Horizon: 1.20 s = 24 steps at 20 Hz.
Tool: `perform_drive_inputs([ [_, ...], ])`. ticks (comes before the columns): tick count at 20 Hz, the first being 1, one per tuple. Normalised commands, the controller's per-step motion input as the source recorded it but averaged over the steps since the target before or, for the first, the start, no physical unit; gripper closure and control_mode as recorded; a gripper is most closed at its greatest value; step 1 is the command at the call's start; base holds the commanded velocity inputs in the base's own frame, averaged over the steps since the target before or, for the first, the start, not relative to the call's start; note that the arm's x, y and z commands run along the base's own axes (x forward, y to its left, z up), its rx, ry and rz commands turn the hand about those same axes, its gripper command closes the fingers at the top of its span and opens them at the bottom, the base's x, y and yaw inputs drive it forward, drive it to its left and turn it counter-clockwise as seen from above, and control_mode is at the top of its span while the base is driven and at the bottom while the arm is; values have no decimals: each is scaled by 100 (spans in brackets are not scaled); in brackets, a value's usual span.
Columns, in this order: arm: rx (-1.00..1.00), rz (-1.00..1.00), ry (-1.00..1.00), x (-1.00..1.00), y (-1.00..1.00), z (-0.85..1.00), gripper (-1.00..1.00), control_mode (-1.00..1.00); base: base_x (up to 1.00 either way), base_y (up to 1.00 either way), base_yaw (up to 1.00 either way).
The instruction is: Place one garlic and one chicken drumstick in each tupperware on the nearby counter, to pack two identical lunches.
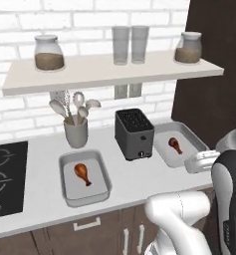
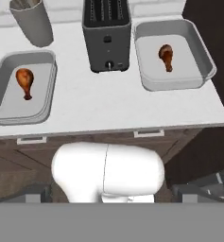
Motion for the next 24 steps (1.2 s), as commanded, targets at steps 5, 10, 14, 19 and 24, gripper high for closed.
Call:
perform_drive_inputs([
  [5,0,0,0,0,0,0,-100,100,-100,0,4],
  [10,0,0,0,0,0,0,-100,100,-100,-11,5],
  [14,0,0,0,0,0,0,-100,100,-96,-82,0],
  [19,0,0,0,0,0,0,-100,100,-24,-98,-35],
  [24,0,0,0,0,0,0,-100,100,21,-88,-53],
])
